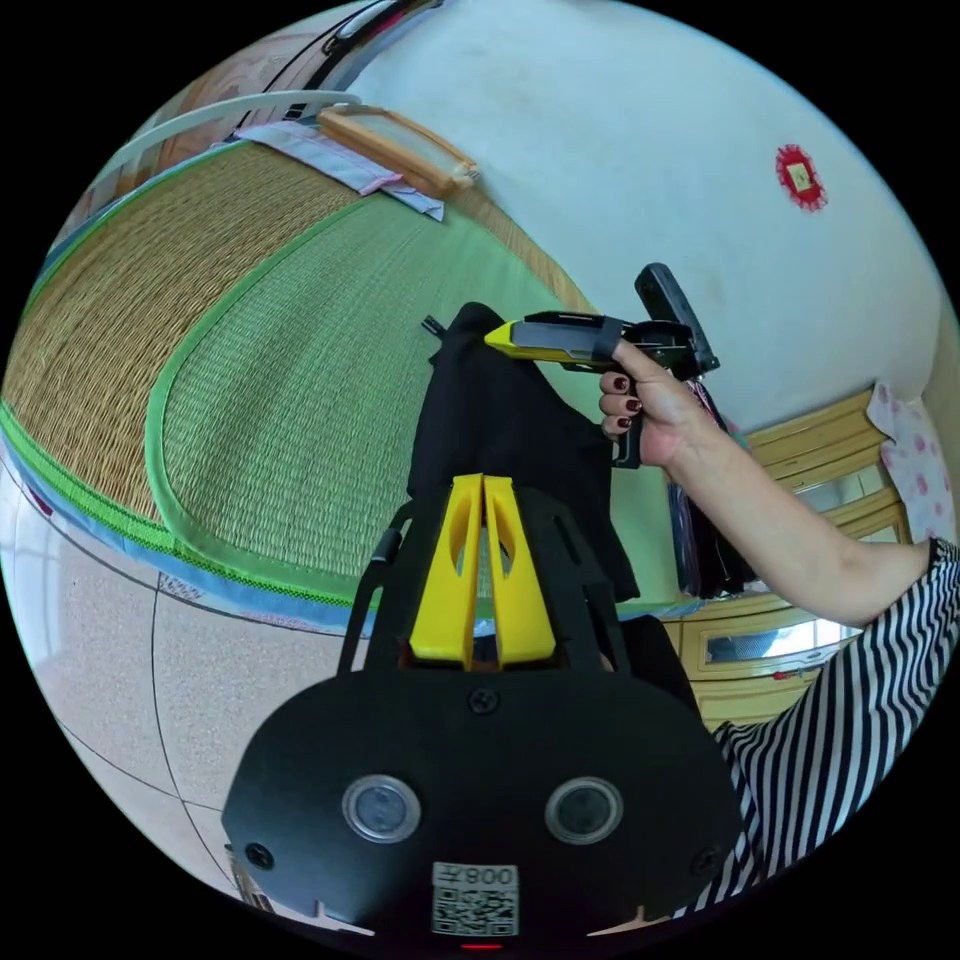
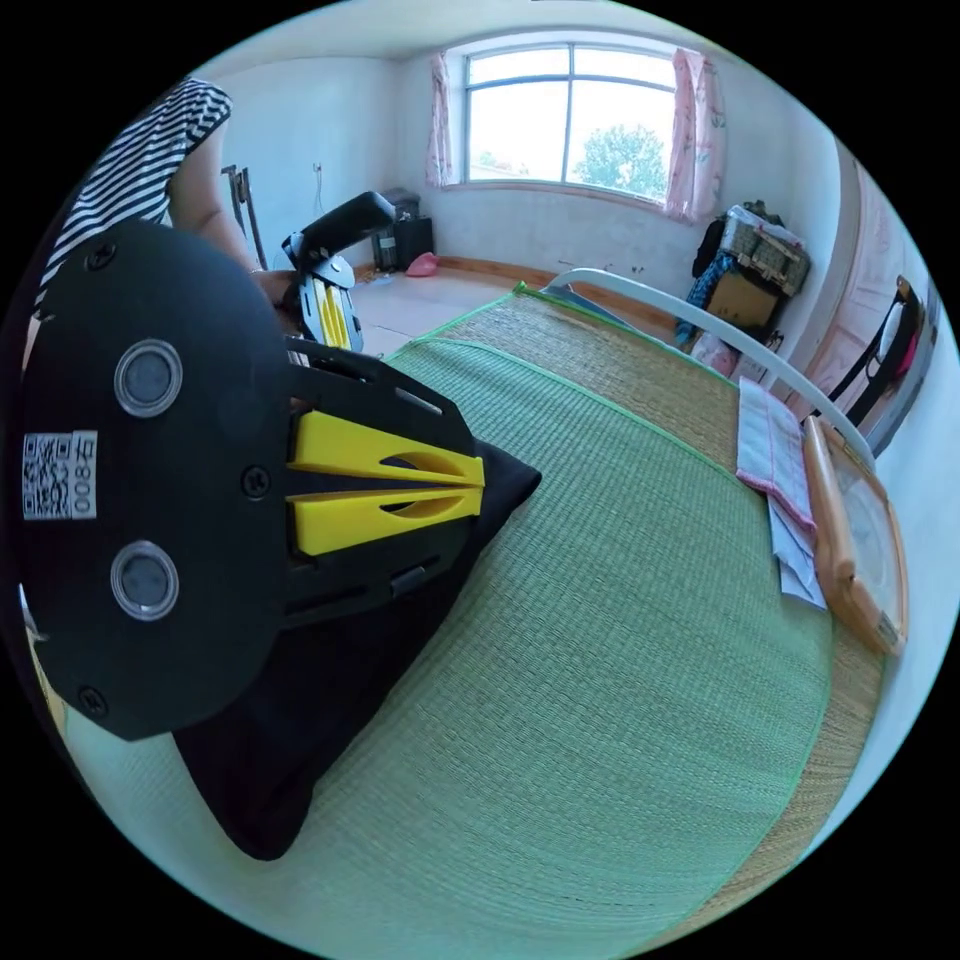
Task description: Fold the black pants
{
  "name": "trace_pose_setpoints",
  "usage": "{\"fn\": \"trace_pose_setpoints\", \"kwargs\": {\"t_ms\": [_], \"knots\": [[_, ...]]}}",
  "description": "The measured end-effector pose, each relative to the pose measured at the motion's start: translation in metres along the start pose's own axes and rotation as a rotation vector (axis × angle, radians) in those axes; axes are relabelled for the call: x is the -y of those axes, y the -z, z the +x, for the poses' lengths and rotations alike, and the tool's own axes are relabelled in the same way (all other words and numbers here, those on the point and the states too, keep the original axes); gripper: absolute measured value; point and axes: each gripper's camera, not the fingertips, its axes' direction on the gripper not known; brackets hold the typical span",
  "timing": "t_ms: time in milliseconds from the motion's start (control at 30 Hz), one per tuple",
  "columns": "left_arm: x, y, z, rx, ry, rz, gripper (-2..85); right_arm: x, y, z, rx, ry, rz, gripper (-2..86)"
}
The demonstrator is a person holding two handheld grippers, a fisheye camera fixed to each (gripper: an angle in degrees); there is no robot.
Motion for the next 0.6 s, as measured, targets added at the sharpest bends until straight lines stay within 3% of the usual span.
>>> {"fn": "trace_pose_setpoints", "kwargs": {"t_ms": [233, 400, 600], "knots": [[0.006, -0.022, 0.020, 0.068, -0.086, -0.078, 0.1, -0.059, 0.051, 0.021, -0.039, 0.003, 0.112, 0.0], [0.004, -0.032, 0.026, 0.072, -0.107, -0.086, 0.1, -0.070, 0.043, 0.071, -0.170, -0.158, 0.053, 0.0], [0.002, -0.040, 0.041, 0.123, -0.134, -0.116, 0.1, -0.059, 0.041, 0.075, -0.198, -0.160, 0.047, 0.0]]}}
